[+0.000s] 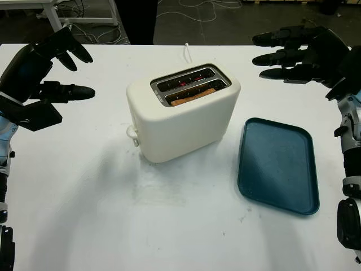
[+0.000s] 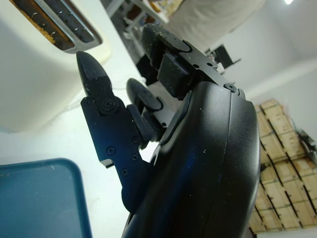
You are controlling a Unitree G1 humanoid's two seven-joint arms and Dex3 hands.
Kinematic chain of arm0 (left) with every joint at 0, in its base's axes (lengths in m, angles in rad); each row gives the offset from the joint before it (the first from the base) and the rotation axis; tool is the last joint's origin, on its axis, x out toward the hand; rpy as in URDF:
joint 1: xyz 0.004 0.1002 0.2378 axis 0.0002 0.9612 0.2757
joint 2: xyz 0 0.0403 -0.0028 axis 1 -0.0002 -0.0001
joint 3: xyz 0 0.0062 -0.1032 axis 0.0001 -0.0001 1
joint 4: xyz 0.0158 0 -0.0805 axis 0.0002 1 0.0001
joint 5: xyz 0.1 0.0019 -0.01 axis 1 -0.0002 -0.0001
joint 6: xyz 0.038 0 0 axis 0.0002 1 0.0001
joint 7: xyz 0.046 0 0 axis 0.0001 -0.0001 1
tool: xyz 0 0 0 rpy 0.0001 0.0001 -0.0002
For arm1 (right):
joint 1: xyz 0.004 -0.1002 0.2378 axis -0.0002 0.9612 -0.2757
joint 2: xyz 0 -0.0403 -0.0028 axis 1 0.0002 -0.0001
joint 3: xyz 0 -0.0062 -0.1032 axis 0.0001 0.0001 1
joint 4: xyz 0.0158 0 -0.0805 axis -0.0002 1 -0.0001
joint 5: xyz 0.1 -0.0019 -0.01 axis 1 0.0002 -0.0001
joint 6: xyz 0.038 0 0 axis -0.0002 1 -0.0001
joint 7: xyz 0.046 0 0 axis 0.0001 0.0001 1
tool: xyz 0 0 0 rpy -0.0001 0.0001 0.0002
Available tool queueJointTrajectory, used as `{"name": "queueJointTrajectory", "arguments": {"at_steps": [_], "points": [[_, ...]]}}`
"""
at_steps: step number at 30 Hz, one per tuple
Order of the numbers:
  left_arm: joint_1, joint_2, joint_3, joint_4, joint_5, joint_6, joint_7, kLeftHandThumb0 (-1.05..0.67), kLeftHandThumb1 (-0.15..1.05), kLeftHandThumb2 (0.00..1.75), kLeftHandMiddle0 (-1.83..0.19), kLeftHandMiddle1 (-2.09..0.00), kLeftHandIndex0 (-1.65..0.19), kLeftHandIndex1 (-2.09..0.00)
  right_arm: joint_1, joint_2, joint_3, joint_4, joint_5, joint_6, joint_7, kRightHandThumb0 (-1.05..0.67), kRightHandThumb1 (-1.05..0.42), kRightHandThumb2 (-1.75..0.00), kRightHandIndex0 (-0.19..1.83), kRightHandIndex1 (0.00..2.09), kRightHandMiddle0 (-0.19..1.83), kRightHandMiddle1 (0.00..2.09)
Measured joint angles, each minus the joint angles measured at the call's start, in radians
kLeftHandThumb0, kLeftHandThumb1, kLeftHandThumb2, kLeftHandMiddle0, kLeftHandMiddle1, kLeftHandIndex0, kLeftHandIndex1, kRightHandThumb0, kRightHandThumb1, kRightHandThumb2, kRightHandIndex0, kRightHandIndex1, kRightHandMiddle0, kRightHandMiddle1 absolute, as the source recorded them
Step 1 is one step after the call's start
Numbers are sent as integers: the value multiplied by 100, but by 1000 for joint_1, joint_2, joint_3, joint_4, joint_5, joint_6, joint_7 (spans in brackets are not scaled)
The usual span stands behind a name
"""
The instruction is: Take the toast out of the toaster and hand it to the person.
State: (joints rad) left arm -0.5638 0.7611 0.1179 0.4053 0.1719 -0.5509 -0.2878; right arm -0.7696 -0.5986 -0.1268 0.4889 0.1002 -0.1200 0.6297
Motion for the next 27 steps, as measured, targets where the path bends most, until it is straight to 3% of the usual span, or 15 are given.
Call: {"name": "queueJointTrajectory", "arguments": {"at_steps": [27], "points": [[0, 0, 0, 0, 0, -3, 6, -95, 92, 17, -28, -163, -16, -150, 0, 0, 0, 15, 1, 1, 4, -33, -72, 0, 86, 3, 79, 0]]}}
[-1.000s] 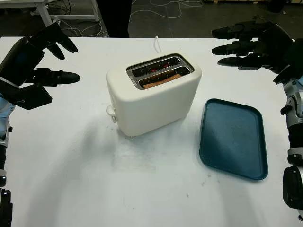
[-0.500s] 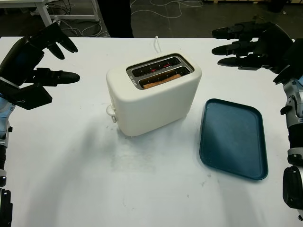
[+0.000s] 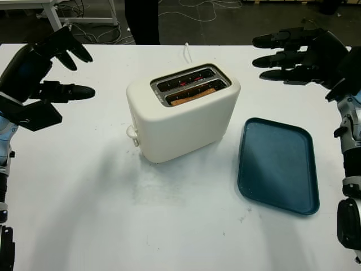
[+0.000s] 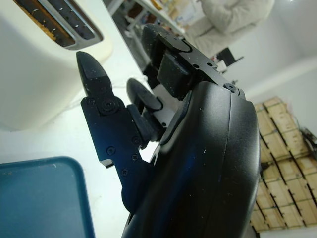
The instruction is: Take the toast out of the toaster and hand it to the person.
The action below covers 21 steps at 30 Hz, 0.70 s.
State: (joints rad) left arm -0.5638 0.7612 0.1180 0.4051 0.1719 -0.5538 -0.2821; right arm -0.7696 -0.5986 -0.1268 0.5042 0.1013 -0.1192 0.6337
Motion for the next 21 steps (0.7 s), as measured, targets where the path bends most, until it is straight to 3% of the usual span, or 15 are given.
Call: {"name": "queueJointTrajectory", "arguments": {"at_steps": [21], "points": [[0, 0, 0, 0, 0, -4, 6, -95, 92, 16, -27, -164, -16, -151, 0, 3, 0, 18, -1, -4, -3, -40, -71, 0, 91, 6, 83, 2]]}}
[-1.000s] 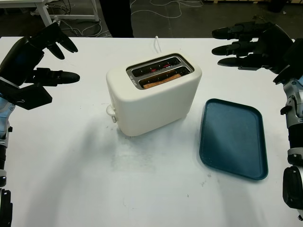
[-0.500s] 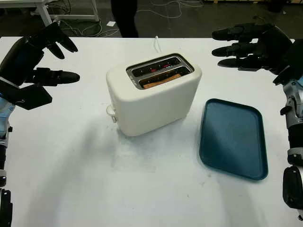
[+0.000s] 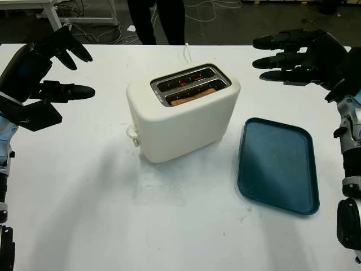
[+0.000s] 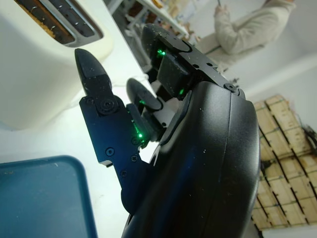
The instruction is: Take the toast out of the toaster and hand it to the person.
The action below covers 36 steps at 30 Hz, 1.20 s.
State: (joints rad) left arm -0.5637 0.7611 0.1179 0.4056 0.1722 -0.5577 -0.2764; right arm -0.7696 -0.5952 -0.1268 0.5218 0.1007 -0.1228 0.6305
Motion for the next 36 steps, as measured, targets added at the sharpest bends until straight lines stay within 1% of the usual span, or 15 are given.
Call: {"name": "queueJointTrajectory", "arguments": {"at_steps": [11, 31, 36], "points": [[0, 0, 0, 14, 0, -9, 0, -95, 92, 18, -28, -164, -15, -151, 0, 1, 0, 31, -1, -38, 0, -40, -71, 0, 91, 7, 84, 1], [0, 0, 0, 20, 0, -11, 0, -95, 92, 17, -28, -164, -15, -151, 0, 4, 0, 58, 0, -48, 3, -43, -70, 0, 93, 8, 85, 1], [0, 0, 0, 20, 0, -11, 0, -94, 92, 17, -28, -164, -15, -152, 0, 4, 0, 58, 0, -48, 3, -39, -70, 0, 90, 7, 84, 0]]}}
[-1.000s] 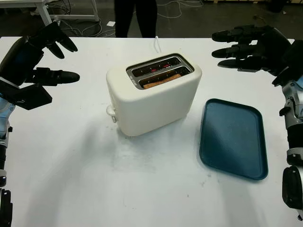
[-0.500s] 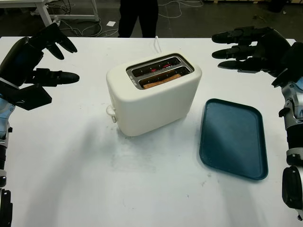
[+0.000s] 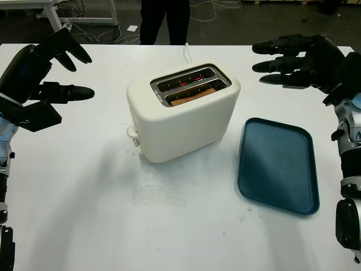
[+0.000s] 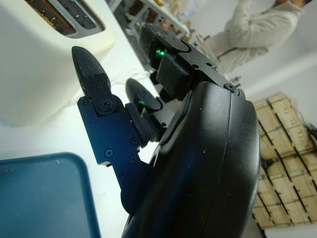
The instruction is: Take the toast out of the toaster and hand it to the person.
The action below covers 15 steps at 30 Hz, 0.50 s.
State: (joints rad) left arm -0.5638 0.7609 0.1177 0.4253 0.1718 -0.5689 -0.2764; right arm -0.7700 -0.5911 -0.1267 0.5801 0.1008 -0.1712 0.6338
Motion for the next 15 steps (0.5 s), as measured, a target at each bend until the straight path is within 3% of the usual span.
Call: {"name": "queueJointTrajectory", "arguments": {"at_steps": [15], "points": [[0, 0, 0, 1, 0, -6, 0, -93, 92, 14, -28, -163, -16, -150, -1, 0, 3, 0, -4, -1, 0, -37, -70, 0, 92, 9, 85, 1]]}}
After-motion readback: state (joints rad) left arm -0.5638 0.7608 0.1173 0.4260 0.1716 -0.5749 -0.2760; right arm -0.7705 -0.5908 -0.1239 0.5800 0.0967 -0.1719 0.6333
